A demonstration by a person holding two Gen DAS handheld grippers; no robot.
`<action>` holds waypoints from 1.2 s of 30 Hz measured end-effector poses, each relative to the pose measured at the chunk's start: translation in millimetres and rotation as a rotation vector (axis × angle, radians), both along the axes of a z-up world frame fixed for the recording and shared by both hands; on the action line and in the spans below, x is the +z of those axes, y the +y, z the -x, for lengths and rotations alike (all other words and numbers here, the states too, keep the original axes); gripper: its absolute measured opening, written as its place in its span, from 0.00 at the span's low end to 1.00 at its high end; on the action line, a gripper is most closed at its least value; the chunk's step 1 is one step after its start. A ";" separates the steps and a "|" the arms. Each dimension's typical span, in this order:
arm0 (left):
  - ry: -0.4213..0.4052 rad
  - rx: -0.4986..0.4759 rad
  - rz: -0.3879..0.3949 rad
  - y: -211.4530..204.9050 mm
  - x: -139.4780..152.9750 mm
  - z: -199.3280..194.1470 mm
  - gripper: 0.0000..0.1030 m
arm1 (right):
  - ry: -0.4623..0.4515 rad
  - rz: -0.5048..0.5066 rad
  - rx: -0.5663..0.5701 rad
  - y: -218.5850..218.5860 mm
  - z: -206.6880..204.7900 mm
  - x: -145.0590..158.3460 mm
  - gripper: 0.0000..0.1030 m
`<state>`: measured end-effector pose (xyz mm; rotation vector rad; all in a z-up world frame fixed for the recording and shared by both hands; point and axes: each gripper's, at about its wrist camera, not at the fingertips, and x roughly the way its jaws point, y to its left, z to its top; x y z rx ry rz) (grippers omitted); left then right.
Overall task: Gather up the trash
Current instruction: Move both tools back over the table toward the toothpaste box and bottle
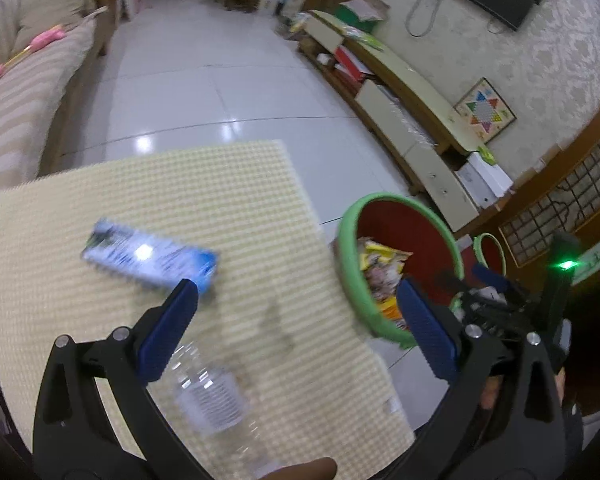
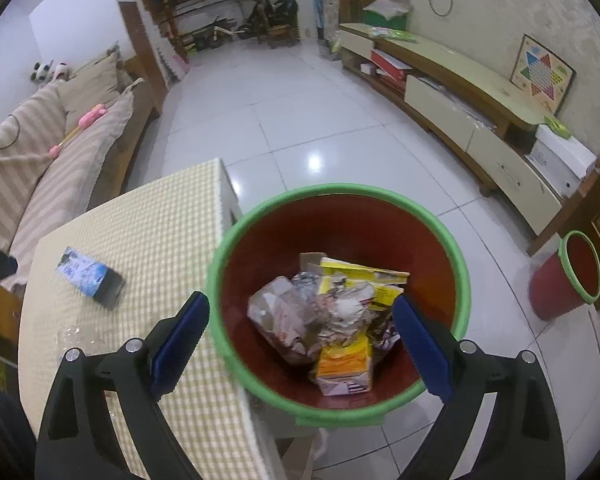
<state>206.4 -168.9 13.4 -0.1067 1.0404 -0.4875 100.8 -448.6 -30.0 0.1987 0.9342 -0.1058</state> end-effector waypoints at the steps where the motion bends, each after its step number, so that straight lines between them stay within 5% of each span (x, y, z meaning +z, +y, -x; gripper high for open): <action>1: 0.005 0.020 -0.001 13.1 -3.5 4.0 0.95 | -0.003 0.000 0.012 5.6 1.7 0.3 0.87; 21: 0.050 0.279 0.024 171.4 -41.4 33.5 0.95 | 0.150 0.003 0.396 205.8 31.8 -47.2 0.87; 36: 0.069 0.282 0.013 188.1 -55.4 40.7 0.95 | 0.213 0.019 0.394 242.5 16.2 -79.5 0.87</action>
